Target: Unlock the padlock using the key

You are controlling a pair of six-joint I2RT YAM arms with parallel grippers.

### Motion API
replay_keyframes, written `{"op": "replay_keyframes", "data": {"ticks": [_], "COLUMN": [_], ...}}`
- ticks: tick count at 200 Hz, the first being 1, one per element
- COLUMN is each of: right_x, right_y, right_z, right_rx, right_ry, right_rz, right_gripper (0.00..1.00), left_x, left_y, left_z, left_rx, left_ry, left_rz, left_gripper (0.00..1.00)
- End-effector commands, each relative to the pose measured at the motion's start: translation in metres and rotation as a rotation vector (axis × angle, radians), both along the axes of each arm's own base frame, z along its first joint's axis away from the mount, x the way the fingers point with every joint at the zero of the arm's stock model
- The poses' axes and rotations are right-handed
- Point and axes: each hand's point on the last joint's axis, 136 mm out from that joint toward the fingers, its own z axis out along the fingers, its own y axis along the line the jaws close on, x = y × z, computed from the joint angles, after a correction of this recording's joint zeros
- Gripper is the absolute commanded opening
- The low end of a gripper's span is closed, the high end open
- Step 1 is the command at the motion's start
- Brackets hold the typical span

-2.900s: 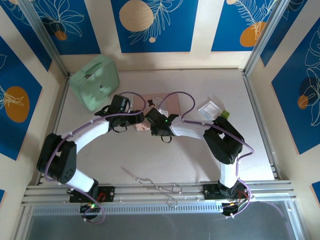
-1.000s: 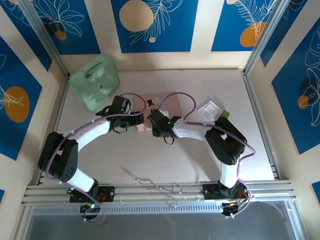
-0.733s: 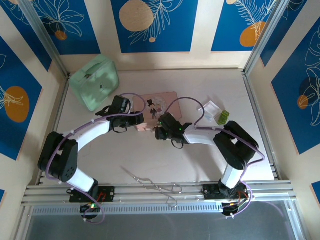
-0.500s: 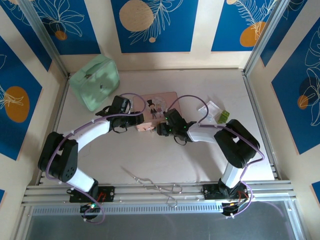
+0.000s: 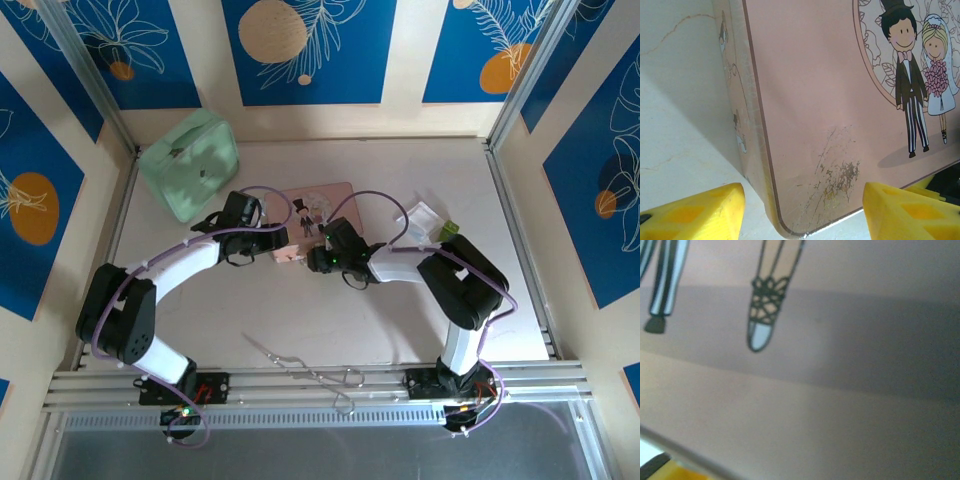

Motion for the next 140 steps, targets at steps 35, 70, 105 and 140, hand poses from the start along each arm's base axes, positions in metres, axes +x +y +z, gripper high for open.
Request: {"op": "replay_keyframes", "data": {"ticks": [35,70,105,140], "right_x": [0.0,-0.009,-0.019,-0.03], "right_y": [0.002,-0.007,-0.01,-0.006], "right_z": [-0.005,-0.012,-0.014,-0.014], "right_rx": [-0.049,-0.107,-0.117,-0.123], "right_ry": [0.023,0.075,0.121,0.139], "right_rz": [-0.014,-0.08,-0.126,-0.132], "right_gripper": [0.28,0.24,0.23,0.21], "left_x": [-0.004,-0.004,-0.003,-0.002], "left_y": [0.001,0.002,0.004,0.007], "left_z": [-0.005,-0.007,-0.008,-0.006], "left_rx": [0.012,0.015,0.016,0.021], "left_ry": [0.021,0.022,0.023,0.018], "left_rz": [-0.026,-0.022,-0.015,-0.012], "left_gripper": [0.63,0.64,0.63,0.63]}}
